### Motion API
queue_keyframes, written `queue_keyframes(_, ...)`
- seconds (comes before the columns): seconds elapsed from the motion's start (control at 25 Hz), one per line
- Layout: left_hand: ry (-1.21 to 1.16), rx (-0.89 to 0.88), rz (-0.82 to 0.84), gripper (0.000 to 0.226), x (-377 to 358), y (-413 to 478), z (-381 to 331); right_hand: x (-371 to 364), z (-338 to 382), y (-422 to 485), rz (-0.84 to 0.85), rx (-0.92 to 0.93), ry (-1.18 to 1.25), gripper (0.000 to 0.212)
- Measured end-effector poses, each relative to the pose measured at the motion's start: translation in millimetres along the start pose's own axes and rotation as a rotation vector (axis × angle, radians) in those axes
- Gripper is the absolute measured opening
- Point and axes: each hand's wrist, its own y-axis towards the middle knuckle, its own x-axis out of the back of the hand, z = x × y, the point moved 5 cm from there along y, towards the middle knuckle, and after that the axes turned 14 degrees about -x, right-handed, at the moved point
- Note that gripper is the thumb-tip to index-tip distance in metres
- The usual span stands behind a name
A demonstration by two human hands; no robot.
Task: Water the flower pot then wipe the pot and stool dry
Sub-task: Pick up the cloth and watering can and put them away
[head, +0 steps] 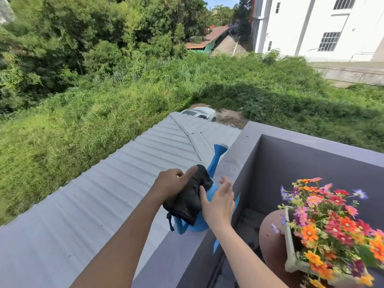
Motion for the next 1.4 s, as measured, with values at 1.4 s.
queue_keyframes(1.4, -0.176, -0.649, 0.24, 0.037, -181, -281, -415, 413, -214, -194, -0.751, 0.118, 0.1, 0.063)
